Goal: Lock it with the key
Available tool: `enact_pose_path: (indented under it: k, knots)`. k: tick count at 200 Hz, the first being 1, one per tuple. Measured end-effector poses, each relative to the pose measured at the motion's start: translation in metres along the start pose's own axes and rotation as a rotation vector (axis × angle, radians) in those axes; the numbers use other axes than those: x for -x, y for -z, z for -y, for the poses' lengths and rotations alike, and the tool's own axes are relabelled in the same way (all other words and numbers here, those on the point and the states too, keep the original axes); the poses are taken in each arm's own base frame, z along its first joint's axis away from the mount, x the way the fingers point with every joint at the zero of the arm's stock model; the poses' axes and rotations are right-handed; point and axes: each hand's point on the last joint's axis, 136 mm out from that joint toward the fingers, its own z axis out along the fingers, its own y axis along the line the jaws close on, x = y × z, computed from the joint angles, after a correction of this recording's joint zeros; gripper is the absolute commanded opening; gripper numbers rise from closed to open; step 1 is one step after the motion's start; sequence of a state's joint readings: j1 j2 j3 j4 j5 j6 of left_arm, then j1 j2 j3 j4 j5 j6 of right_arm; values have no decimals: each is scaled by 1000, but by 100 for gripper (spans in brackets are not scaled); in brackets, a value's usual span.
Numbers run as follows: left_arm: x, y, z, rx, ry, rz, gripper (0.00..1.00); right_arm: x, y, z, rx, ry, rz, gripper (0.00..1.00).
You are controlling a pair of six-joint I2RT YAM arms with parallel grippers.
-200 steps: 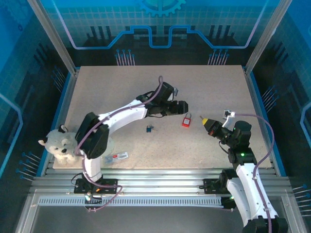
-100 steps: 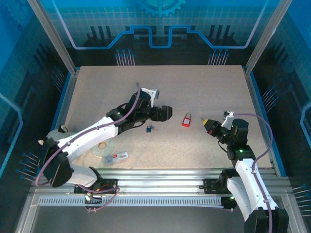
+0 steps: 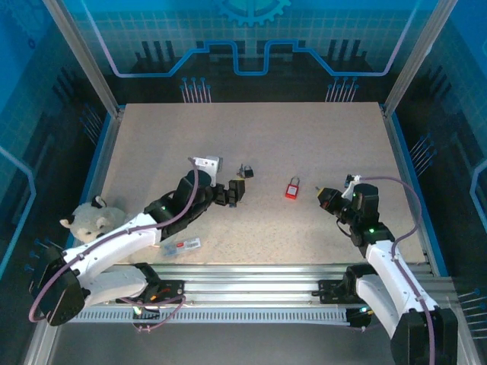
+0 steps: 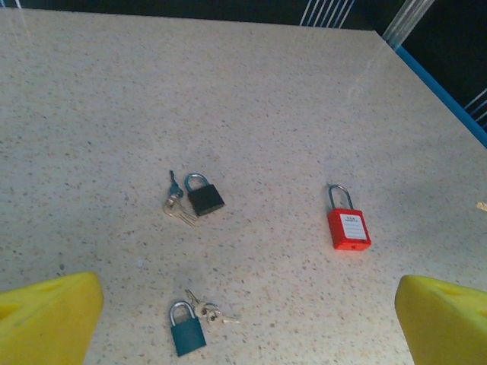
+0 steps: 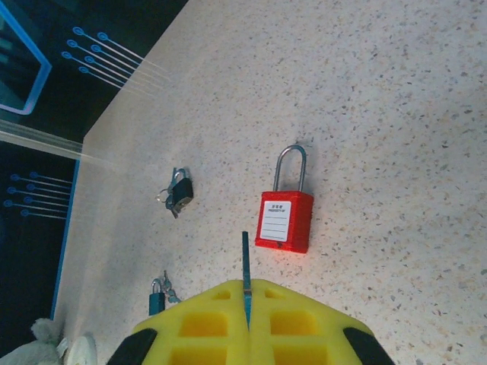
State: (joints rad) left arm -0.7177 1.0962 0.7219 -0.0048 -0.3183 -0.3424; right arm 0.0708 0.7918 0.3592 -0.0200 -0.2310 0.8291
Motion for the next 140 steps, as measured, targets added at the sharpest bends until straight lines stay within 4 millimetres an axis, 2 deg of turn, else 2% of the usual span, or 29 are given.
enact_pose_path:
  k: [94,140]
  knots:
    - [-14,-7,-23,83,-31,54,99,3,-14,18,-85,-30,29,0]
    - [-17,-8,-30,100,-24,71,99,-5,-24,33,-145,-67,11,0]
